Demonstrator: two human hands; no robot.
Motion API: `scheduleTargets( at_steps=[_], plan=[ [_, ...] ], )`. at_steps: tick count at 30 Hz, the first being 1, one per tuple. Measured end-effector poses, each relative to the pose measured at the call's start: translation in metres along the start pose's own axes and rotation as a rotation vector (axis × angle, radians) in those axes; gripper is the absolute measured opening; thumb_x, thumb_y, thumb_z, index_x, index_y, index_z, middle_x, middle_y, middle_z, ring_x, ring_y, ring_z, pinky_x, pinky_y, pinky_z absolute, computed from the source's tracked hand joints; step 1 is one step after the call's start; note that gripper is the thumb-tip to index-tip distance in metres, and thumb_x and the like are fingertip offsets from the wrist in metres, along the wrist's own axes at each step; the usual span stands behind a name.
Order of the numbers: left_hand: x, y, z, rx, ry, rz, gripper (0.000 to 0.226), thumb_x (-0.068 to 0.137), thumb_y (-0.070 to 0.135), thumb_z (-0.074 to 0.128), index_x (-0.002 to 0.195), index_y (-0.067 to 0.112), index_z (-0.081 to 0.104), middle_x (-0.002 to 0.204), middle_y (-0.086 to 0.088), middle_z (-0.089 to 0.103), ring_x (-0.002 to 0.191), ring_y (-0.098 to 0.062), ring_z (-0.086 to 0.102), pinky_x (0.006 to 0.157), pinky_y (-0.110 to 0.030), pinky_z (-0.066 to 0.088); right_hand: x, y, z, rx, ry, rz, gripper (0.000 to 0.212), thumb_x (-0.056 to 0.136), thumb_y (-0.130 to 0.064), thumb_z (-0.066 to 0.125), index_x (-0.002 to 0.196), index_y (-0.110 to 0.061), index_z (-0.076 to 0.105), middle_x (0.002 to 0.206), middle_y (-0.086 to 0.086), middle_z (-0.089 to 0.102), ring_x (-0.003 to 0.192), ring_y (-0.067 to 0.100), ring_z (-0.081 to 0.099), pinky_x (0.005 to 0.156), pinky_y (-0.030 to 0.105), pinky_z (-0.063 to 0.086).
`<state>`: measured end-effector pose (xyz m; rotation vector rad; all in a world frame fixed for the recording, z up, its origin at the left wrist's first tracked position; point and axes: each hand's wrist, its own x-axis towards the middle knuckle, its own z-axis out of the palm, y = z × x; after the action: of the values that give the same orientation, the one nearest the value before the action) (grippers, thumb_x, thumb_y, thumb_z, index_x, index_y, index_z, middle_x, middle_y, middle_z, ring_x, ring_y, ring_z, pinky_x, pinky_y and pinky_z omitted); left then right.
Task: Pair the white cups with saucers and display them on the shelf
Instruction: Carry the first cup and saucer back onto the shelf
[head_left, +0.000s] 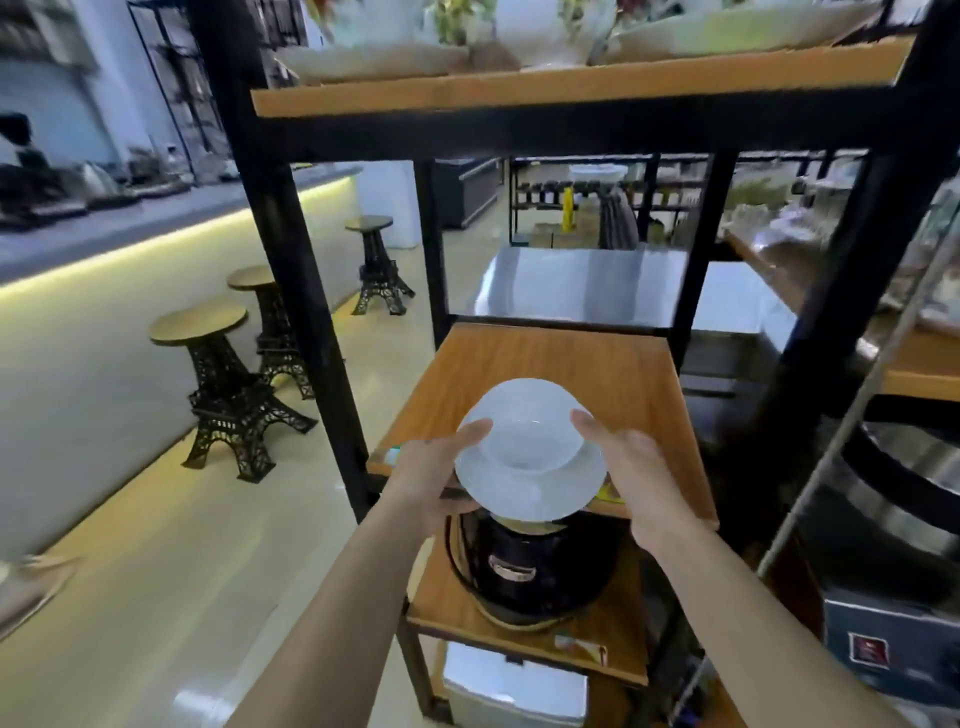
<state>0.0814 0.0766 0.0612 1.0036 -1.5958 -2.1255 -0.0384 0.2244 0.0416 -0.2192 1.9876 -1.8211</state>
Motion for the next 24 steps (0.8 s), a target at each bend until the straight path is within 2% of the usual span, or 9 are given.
scheduleTargets(
  at_steps=[2,4,6,16,19,22,24],
  plan=[
    [0.023,0.010,-0.001,0.003,0.054,0.000,0.029,0.071,0.031,0.077,0.094,0.023,0.061,0.099,-0.005,0.065,0.094,-0.028,0.061,0.051,-0.032,0.055,0.027,-0.006,0.013,-0.004,-0.023,0.020,0.037,0.078,-0.051,0.063,0.083,-0.015,0.060,0.083,-0.002,0.058,0.070,0.009,0.051,0.053,0.024,0.037],
    [0.047,0.018,-0.004,0.029,0.126,-0.016,0.049,0.070,0.033,0.078,0.110,0.011,0.060,0.106,-0.010,0.065,0.097,-0.029,0.061,0.053,-0.033,0.055,0.050,-0.008,0.026,-0.034,-0.048,0.036,0.049,0.079,-0.052,0.061,0.099,-0.008,0.061,0.085,-0.001,0.057,0.072,0.011,0.051,0.056,0.026,0.034],
    [0.070,0.025,-0.007,0.052,0.174,-0.025,0.057,0.070,0.036,0.078,0.115,0.007,0.059,0.111,-0.012,0.064,0.098,-0.031,0.060,0.056,-0.034,0.054,0.072,-0.010,0.038,-0.068,-0.063,0.051,0.055,0.081,-0.053,0.058,0.110,-0.007,0.059,0.082,-0.002,0.055,0.070,0.011,0.048,0.054,0.025,0.031],
    [0.167,0.052,-0.024,0.026,0.140,-0.056,0.052,0.071,0.032,0.077,0.113,0.007,0.060,0.108,-0.011,0.066,0.092,-0.029,0.062,0.065,-0.037,0.053,0.148,-0.019,0.088,-0.127,-0.034,0.090,0.057,0.081,-0.057,0.056,0.112,-0.010,0.056,0.093,0.004,0.058,0.078,0.015,0.051,0.059,0.025,0.034],
    [0.186,0.054,-0.029,0.025,0.127,-0.070,0.048,0.072,0.032,0.076,0.110,0.008,0.059,0.100,-0.009,0.065,0.087,-0.028,0.061,0.061,-0.035,0.052,0.164,-0.017,0.099,-0.144,-0.022,0.097,0.056,0.081,-0.056,0.057,0.109,-0.008,0.056,0.087,0.004,0.056,0.074,0.014,0.050,0.058,0.024,0.034],
    [0.203,0.052,-0.033,0.021,0.151,-0.086,0.049,0.071,0.031,0.076,0.111,0.009,0.058,0.105,-0.010,0.062,0.089,-0.031,0.061,0.062,-0.038,0.055,0.174,-0.012,0.108,-0.158,-0.022,0.122,0.056,0.081,-0.056,0.057,0.110,-0.008,0.056,0.089,0.005,0.056,0.075,0.015,0.051,0.058,0.023,0.034],
    [0.212,0.049,-0.035,0.035,0.159,-0.081,0.047,0.071,0.031,0.077,0.108,0.012,0.056,0.095,-0.005,0.060,0.081,-0.026,0.059,0.053,-0.034,0.051,0.179,-0.008,0.111,-0.169,-0.025,0.130,0.057,0.081,-0.056,0.057,0.110,-0.008,0.056,0.088,0.004,0.055,0.074,0.014,0.050,0.058,0.023,0.034]
  ],
)
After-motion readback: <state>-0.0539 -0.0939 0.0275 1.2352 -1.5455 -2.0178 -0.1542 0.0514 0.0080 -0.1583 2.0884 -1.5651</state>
